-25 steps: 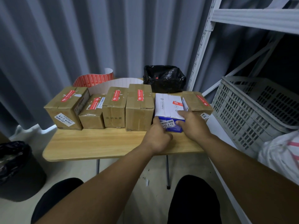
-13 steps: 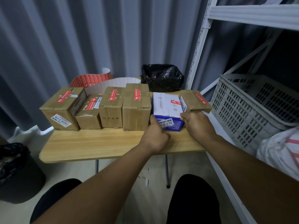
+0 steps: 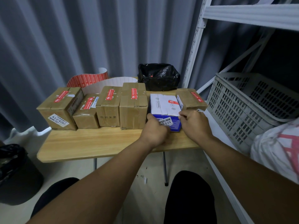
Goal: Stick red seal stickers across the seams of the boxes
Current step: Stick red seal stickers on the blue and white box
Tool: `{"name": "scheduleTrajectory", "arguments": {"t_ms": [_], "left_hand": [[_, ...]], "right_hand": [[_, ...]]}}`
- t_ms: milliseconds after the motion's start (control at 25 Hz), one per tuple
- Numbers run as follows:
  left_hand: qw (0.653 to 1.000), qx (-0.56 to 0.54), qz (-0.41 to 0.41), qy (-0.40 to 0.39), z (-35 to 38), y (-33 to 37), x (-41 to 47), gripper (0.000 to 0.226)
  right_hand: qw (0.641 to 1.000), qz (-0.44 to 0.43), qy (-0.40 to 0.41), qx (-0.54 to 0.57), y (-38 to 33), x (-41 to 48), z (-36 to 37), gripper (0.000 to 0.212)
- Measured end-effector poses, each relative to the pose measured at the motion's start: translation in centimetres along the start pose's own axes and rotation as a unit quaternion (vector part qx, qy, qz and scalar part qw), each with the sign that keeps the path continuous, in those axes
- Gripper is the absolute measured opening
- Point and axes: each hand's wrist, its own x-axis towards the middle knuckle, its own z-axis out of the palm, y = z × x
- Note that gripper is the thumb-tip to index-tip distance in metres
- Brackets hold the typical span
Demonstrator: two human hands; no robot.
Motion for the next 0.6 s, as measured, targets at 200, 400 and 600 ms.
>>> {"name": "scheduleTrajectory", "arguments": {"t_ms": [200,400,600], "left_hand": [[0.999,-0.011,0.007,0.034,-1.4,-0.1,-2.8,0.039],[0.997,-0.028,-0.052,0.043,-3.7,0.8,-5.9,0.022],[0.996,0.022,-0.062,0.065,-6.1,0.1,-6.1,0.017]], "right_hand": [[1.0,0.015,0.014,0.002,-1.2,-2.3,-2.0,0.022],[0.995,0.021,-0.06,-0.08,-3.9,-4.7,-3.2,0.024],[0.982,0.061,-0.165,0.075,-6.4,-5.8,-2.1,0.013]]}}
